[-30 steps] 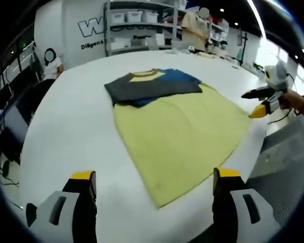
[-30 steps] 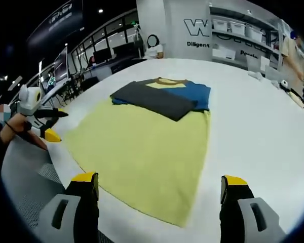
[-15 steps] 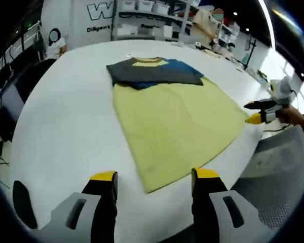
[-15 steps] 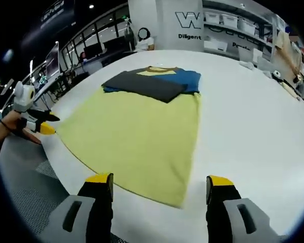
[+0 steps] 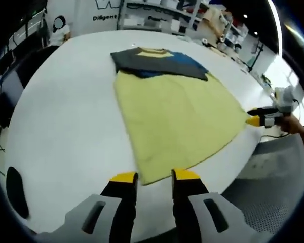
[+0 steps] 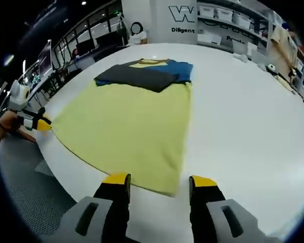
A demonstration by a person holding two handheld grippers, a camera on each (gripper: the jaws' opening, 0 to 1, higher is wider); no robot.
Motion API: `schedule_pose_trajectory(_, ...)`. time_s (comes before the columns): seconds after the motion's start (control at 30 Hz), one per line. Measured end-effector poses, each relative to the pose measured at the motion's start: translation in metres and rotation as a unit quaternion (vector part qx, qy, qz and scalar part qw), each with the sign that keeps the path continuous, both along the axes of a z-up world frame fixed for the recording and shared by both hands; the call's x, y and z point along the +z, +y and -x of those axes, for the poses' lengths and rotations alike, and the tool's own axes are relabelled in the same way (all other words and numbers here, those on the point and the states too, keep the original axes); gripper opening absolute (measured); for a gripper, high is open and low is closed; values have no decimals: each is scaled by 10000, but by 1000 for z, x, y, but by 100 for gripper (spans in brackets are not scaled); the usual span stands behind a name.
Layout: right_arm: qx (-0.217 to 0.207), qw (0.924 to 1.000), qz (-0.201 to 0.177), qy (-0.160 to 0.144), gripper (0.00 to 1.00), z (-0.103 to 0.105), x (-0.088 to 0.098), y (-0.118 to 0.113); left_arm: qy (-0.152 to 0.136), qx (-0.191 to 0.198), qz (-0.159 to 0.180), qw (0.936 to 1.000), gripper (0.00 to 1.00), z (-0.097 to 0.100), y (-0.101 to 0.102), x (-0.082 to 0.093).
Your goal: Fold the garment on the visible template until the final outline fits inside the template.
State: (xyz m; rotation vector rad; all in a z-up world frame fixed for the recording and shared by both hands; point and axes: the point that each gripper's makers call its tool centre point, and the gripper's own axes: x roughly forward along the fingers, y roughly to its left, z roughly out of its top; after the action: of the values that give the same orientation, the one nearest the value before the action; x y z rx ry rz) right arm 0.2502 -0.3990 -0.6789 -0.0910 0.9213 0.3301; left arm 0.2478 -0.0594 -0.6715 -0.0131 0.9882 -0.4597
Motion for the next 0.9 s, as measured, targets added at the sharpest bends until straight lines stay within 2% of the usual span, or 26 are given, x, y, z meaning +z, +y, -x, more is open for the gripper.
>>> schedule_pose_trajectory(0.07, -4, 10000, 74, -3, 28, 1, 0, -1, -24, -36, -70, 10000, 20, 0, -1, 0)
schedule_pose_trajectory(0.2, -66, 9999, 135, -34, 22, -1, -1, -3, -36, -116, -266, 9996, 16, 0, 2, -2)
schedule_pose_trajectory(0.37, -81, 9997, 247, 3, 6, 0, -2, -5, -31, -154, -385, 9991, 10, 0, 4, -3)
schedule_pose_trajectory(0.5, -119, 9996, 253, -6, 1, -1, -1, -5, -69, -245, -709, 9972, 3, -2, 11, -5)
schedule_pose_trajectory(0.9, -2, 9994, 349, 85, 0, -1, 3, -5, -73, -436, -859, 9953, 0, 0, 11, -5)
